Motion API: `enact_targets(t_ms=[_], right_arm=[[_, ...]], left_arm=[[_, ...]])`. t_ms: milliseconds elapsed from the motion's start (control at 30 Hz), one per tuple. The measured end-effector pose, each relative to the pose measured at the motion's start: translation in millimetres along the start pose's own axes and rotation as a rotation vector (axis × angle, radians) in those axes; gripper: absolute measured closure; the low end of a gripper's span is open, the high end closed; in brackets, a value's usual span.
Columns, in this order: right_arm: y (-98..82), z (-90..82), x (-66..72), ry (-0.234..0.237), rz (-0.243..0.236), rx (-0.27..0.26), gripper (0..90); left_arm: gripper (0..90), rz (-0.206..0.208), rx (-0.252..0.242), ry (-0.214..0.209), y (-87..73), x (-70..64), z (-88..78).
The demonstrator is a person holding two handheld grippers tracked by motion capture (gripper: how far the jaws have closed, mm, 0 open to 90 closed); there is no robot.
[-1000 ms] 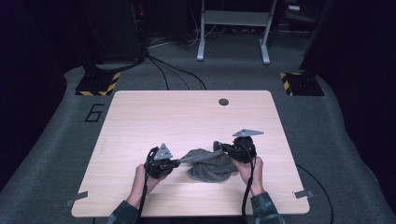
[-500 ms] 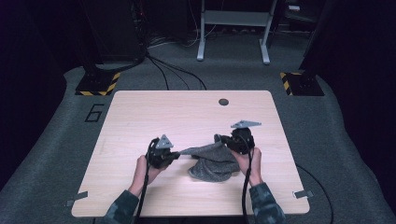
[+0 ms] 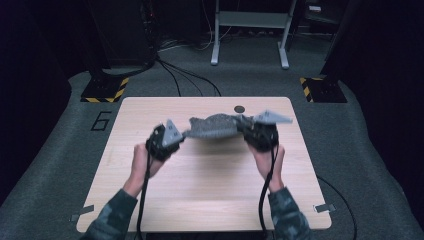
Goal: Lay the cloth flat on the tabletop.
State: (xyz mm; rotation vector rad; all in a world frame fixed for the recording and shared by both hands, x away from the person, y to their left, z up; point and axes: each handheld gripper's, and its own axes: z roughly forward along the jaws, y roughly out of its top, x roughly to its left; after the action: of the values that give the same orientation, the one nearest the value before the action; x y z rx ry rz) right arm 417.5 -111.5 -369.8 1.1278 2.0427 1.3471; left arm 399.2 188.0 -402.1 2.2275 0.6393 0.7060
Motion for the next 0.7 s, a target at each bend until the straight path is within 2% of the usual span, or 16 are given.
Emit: enact_targets(t_ms=[33,67,100,133,167,233,267,300,333,467,500,533,567,600,633,700], right_arm=[[-26.5,3.1,1.2,0.008,0.032,0.018,86.5],[-26.5,3.1,1.2,0.008,0.032,0.018,86.5],[-50.5,7.8,2.6,0.005,0.051,0.059,85.1],[-90.9,12.2,1.9,-0.015,0.093,0.131,78.7],[-105.5,12.0,-1.3,-0.008,0.109,0.153,75.7],[-122.1,4.6,-7.6,-0.037,0.131,0.171,64.4],[-122.1,4.6,-7.6,-0.037,0.131,0.171,64.4],[-124.9,-5.5,-15.0,-0.044,0.152,0.16,54.1],[-123.1,-11.3,-16.5,-0.051,0.153,0.149,50.0],[-109.7,-24.7,-20.7,-0.075,0.118,0.126,42.3],[-98.5,-24.5,-25.1,-0.077,0.114,0.129,37.8],[-94.1,-21.3,-27.4,-0.082,0.101,0.128,35.9],[-91.2,-15.5,-30.2,-0.086,0.085,0.153,32.8],[-91.2,-15.5,-30.2,-0.086,0.085,0.153,32.8],[-91.3,-0.6,-37.5,-0.082,0.079,0.197,28.7],[-98.1,14.7,-44.5,-0.086,0.074,0.267,21.9]], left_arm=[[87.8,0.0,0.0,0.0,0.0,0.0,0.0],[87.8,-0.006,0.043,-0.032,-14.9,-9.4,10.3],[82.9,-0.025,0.083,-0.074,-28.3,-17.8,20.3],[65.1,-0.076,0.132,-0.157,-51.7,-32.1,34.4],[56.2,-0.096,0.145,-0.177,-60.1,-37.3,37.1],[43.8,-0.143,0.143,-0.204,-69.9,-41.4,34.6],[39.7,-0.143,0.143,-0.204,-69.9,-41.4,34.6],[35.4,-0.176,0.117,-0.207,-72.7,-39.3,25.7],[34.3,-0.189,0.098,-0.207,-72.7,-36.9,20.8],[29.2,-0.222,0.072,-0.17,-67.9,-26.4,16.1],[27.4,-0.243,0.066,-0.143,-59.7,-16.9,22.7],[27.4,-0.238,0.08,-0.119,-54.6,-14.4,27.8],[26.4,-0.241,0.084,-0.114,-50.1,-12.4,34.6],[24.8,-0.241,0.084,-0.114,-50.1,-12.4,34.6],[25.1,-0.249,0.105,-0.104,-42.2,-10.9,49.2],[23.1,-0.25,0.133,-0.094,-37.8,-11.4,64.6]])
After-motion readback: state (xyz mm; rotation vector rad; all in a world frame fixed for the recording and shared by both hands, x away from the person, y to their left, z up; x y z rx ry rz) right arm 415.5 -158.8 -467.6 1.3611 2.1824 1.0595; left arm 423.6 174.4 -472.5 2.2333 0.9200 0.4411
